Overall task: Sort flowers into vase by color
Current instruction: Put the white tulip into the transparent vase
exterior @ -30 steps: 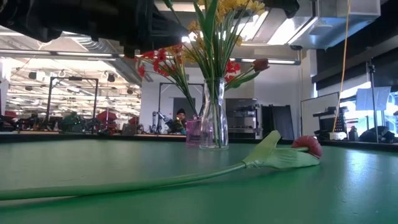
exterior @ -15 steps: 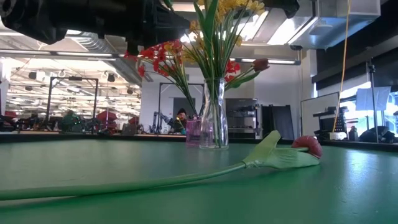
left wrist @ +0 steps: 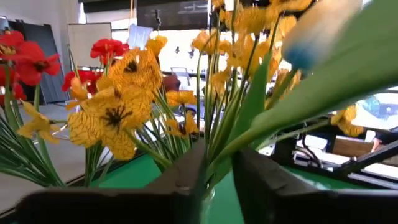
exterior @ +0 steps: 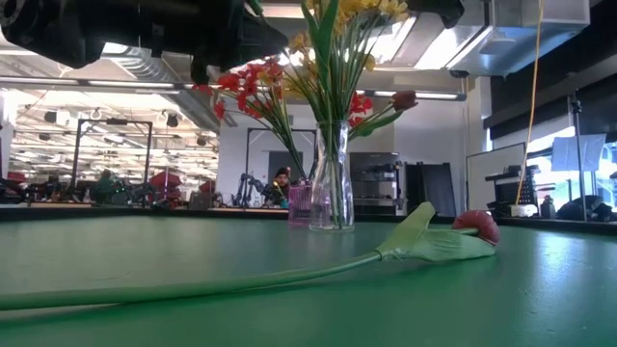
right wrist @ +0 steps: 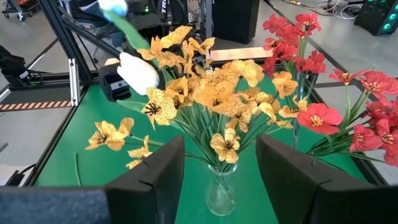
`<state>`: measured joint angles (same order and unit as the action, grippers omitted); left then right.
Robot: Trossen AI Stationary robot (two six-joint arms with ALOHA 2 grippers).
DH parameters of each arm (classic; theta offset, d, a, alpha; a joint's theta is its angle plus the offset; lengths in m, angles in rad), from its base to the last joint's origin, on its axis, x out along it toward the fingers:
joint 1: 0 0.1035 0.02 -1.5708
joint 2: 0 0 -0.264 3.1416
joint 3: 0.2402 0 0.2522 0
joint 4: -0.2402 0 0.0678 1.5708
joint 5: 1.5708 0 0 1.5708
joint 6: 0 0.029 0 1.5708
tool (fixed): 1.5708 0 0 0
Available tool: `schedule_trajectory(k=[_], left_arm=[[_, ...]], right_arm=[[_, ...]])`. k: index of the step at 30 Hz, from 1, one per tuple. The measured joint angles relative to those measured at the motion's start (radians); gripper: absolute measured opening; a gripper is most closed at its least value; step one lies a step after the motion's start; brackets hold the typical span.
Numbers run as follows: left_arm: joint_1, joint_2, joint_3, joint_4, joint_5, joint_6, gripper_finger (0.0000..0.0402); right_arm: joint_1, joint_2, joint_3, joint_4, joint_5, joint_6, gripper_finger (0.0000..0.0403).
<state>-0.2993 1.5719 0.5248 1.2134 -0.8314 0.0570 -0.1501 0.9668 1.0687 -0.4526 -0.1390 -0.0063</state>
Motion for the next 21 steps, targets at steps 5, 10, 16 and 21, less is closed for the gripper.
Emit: schedule_trajectory(k=[5,10,16,21], left_arm=[[0.000,0.000,0.019,0.025,-0.002,0.010,0.0009],[0.000,-0.001,0.106,-0.097,-0.001,0.033,0.0004],[0.003,-0.001,0.294,-0.520,0.005,-0.026,0.0002],[0.005,-0.001,0.384,-0.710,0.004,-0.099,0.0002]], right_arm=[[0.000,0.000,0.000,0.000,0.000,0.000,0.0198],[0.000,0.000,0.000,0.000,0.000,0.000,0.0198],[0.000,0.000,0.000,0.000,0.000,0.000,0.0198],[0.000,0.000,0.000,0.000,-0.002,0.000,0.0198]])
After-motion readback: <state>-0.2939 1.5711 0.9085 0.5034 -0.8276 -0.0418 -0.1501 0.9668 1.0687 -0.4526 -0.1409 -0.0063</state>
